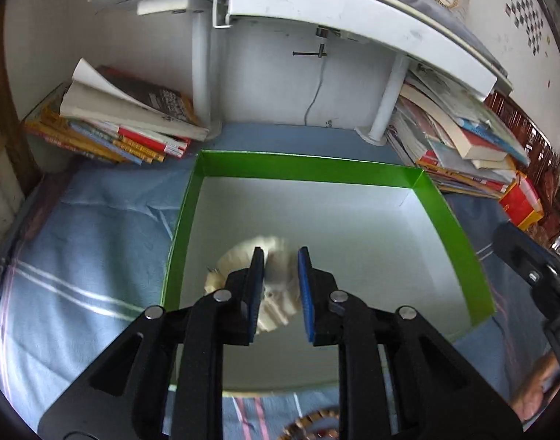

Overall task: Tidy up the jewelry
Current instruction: 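Carry the white watch into the green box and open the left tool, then lower the pink bead bracelet into the green box and open the right tool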

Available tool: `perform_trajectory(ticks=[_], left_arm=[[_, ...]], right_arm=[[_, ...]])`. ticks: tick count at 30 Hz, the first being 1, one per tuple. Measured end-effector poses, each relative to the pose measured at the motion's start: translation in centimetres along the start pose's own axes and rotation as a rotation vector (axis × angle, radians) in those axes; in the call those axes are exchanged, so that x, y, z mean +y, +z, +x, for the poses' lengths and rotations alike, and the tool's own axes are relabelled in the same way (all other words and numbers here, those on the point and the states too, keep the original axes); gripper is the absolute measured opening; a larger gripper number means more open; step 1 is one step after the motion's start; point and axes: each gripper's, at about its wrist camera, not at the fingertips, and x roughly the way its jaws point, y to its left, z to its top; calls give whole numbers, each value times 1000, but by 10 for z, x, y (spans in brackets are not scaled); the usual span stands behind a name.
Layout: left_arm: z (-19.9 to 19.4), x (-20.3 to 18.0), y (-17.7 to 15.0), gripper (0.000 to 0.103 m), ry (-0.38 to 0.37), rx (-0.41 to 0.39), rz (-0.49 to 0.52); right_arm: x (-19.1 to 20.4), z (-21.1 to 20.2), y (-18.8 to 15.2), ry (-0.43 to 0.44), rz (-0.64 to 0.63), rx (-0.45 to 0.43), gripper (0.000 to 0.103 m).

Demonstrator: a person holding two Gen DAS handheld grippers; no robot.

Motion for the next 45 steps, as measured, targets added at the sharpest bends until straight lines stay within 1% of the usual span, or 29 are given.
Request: perform_trajectory(ticks=[1, 2, 3, 4, 6, 8, 9, 10, 11, 13, 16, 20, 26, 28, 30, 33, 35, 39, 45], left_arm=[[-1, -2, 0, 71, -4, -16, 20], [-4, -3, -1, 85, -1, -45, 35], [-10, -4, -2, 91, 11, -85, 48], [-17, -5, -3, 91, 25, -123, 58], [-30, -4, -8, 91, 35, -150, 63], [-47, 2, -16, 91, 32, -185, 37], [-59, 6, -24, 92, 31, -212, 14], [-66, 8, -29, 94, 32, -229, -2], [-77, 12, -38, 94, 32, -253, -24], [-93, 18, -55, 95, 38, -287, -59], [-115, 24, -81, 95, 41, -325, -109], [-139, 24, -108, 95, 51, -355, -123], [-167, 11, -143, 96, 82, -360, -58], [-173, 9, -152, 97, 63, -356, -54], [-176, 8, -158, 97, 67, -353, -56], [-177, 8, -164, 97, 69, -351, -60], [-176, 9, -166, 97, 71, -341, -62], [-180, 12, -170, 97, 76, -345, -68], [-182, 12, -171, 97, 66, -339, -65]], right_arm=[[0, -4, -4, 10, -7, 14, 40], [0, -10, -11, 20, -13, 19, 50], [1, -16, -17, 13, -20, 21, 57], [1, -18, -24, 6, -31, 43, 58], [0, -18, -41, 8, -51, 136, 58], [-7, -18, -56, -34, -58, 204, 57], [-11, -16, -62, -56, -57, 227, 54], [-17, -14, -68, -74, -52, 253, 47], [-22, -12, -73, -83, -43, 279, 43], [-30, -2, -82, -99, -32, 346, 29], [-29, 11, -88, -94, -33, 397, 19], [-22, 23, -91, -89, -54, 433, 18], [-11, 36, -96, -90, -85, 496, 17], [-10, 37, -96, -99, -91, 494, 11], [-10, 39, -95, -97, -96, 494, 8], [-9, 39, -94, -97, -99, 489, 8], [-10, 35, -91, -107, -99, 454, 8], [1, 10, -80, -78, -109, 385, 8], [24, -27, -44, -44, -148, 252, 8]])
